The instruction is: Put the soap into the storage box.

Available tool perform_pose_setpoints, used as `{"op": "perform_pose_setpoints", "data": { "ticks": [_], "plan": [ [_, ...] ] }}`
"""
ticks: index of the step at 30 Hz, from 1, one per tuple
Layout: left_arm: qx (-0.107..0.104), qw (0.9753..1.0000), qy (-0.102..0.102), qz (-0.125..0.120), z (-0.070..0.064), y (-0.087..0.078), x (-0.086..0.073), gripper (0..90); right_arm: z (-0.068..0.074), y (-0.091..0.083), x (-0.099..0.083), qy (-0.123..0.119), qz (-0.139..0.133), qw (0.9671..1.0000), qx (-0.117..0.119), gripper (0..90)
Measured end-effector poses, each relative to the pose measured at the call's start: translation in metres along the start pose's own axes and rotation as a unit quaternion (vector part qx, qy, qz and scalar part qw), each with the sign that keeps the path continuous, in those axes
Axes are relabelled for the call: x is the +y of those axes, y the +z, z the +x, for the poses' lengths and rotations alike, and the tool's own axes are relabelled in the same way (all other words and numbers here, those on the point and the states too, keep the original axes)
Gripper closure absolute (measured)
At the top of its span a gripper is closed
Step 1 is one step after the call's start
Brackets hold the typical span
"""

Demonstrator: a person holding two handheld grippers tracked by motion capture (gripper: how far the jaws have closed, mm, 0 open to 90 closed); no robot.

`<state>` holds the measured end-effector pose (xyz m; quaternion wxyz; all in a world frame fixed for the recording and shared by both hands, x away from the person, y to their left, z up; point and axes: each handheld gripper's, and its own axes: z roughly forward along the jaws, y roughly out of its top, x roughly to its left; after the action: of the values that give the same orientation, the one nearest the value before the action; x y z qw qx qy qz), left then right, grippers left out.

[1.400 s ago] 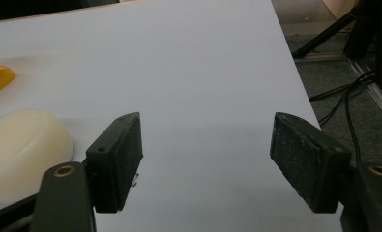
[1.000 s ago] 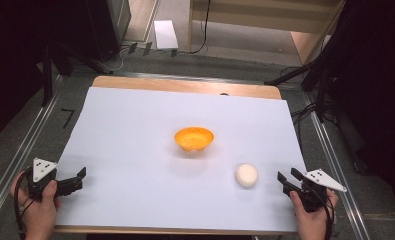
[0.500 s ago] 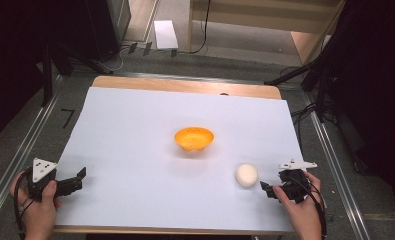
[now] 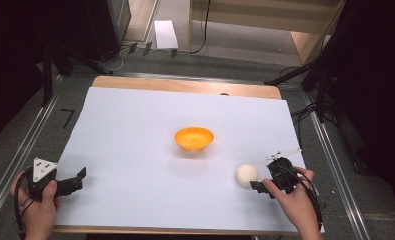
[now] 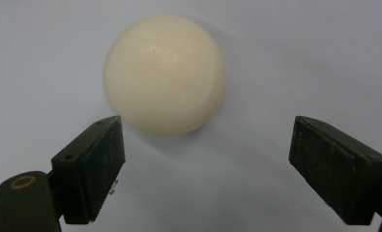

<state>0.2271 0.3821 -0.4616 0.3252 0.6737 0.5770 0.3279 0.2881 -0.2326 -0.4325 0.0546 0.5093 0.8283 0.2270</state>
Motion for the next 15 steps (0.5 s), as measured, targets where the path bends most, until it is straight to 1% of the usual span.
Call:
{"op": "perform_pose_setpoints", "data": {
  "ticks": [3, 5, 12, 14, 15],
  "plan": [
    [0.0, 1.0, 0.0, -0.001, 0.0, 0.0, 0.0, 0.3, 0.005, 0.001, 0.006, 0.003, 0.007, 1.0, 0.001, 13.2],
    [0.0, 1.0, 0.0, -0.001, 0.0, 0.0, 0.0, 0.3, 0.007, 0.003, 0.011, 0.004, 0.009, 0.9999, 0.013, 13.2],
    [0.0, 1.0, 0.0, -0.001, 0.0, 0.0, 0.0, 0.3, 0.013, 0.013, 0.02, 0.013, 0.019, 0.9997, 0.01, 13.4],
    [-0.001, 1.0, -0.001, -0.001, 0.0, 0.0, 0.0, 0.3, 0.016, 0.018, 0.024, 0.02, 0.025, 0.9994, 0.015, 13.4],
    [-0.001, 1.0, -0.001, -0.001, 0.0, 0.0, 0.0, 0.3, 0.016, 0.018, 0.024, 0.02, 0.025, 0.9994, 0.015, 13.4]
  ]
}}
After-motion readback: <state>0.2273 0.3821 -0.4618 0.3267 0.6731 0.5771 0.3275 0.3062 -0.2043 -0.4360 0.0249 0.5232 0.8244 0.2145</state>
